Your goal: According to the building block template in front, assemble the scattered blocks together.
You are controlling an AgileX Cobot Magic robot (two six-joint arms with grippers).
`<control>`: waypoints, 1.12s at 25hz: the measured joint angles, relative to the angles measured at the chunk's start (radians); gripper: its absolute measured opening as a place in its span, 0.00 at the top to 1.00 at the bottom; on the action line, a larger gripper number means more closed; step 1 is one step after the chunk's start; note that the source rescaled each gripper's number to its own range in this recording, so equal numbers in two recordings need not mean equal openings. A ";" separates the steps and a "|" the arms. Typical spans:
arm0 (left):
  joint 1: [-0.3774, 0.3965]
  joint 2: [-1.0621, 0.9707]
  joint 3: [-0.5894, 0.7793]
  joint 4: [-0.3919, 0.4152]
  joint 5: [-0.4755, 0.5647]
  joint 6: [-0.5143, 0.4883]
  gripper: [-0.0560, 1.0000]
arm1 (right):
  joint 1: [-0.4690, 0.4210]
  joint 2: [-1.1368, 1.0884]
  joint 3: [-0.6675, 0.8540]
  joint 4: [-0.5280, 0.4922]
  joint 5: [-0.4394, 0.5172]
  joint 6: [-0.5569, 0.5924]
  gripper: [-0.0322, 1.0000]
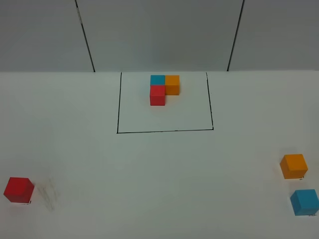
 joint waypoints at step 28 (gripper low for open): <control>0.000 0.000 0.000 0.000 0.000 0.000 0.08 | 0.000 0.000 0.000 0.000 0.000 0.000 0.97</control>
